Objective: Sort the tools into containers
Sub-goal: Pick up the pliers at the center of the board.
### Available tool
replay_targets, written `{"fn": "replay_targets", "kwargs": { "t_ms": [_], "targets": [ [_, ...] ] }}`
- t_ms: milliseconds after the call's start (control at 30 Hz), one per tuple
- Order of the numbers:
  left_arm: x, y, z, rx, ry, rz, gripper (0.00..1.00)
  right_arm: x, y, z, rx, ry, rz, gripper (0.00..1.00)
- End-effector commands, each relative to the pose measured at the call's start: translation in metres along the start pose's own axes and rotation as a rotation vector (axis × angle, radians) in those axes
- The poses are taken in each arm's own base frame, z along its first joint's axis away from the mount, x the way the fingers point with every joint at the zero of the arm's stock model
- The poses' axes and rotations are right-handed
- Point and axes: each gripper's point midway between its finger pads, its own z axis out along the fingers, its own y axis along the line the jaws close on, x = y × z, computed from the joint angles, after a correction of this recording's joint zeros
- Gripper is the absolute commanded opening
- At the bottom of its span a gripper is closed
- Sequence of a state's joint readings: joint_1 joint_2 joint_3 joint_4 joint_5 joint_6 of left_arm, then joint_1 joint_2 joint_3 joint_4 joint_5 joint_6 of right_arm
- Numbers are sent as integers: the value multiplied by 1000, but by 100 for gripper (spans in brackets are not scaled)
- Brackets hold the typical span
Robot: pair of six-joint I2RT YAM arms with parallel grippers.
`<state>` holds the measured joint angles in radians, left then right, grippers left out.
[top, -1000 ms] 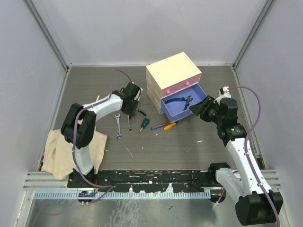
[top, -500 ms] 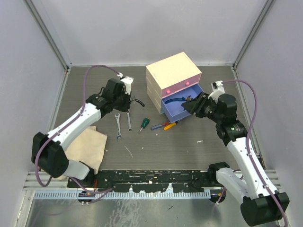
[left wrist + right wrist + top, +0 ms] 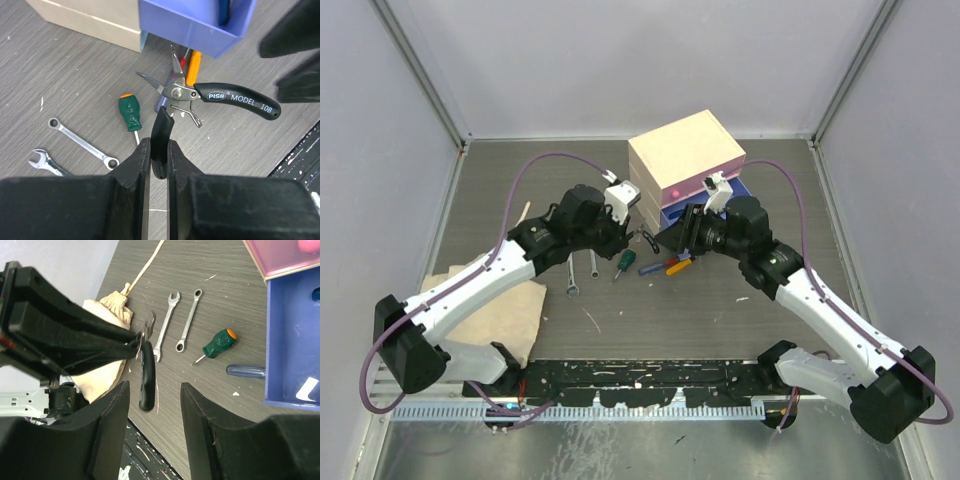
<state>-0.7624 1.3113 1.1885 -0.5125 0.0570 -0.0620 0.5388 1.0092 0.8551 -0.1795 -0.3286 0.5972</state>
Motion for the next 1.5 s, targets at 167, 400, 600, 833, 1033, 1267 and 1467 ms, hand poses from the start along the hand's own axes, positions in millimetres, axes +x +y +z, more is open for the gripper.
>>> {"fn": "replay_targets", "kwargs": {
  "t_ms": [167,400,600,833,1033,1267,1467],
  "targets": [
    [-39,-20,-3,43,-117,53,0,-20,8,5,0,-52,-61,50],
    [-41,-23,1,44,-112,66,0,-13,26,11,-113,-4,-45,49],
    [-46,-23,-2,41,-127,68,0,0,16,18,-79,52,-33,45],
    [-48,-24,-2,40,-134,71,0,5,15,22,-80,76,-24,40],
    [-49,-24,-4,38,-141,68,3,2,19,22,-99,60,-17,16],
    [-57,-31,-13,72,-195,30,35,-6,16,17,-78,-7,-14,2],
    [-72,-25,-32,42,-271,17,56,-17,13,4,-36,-76,-58,1]
  ]
}}
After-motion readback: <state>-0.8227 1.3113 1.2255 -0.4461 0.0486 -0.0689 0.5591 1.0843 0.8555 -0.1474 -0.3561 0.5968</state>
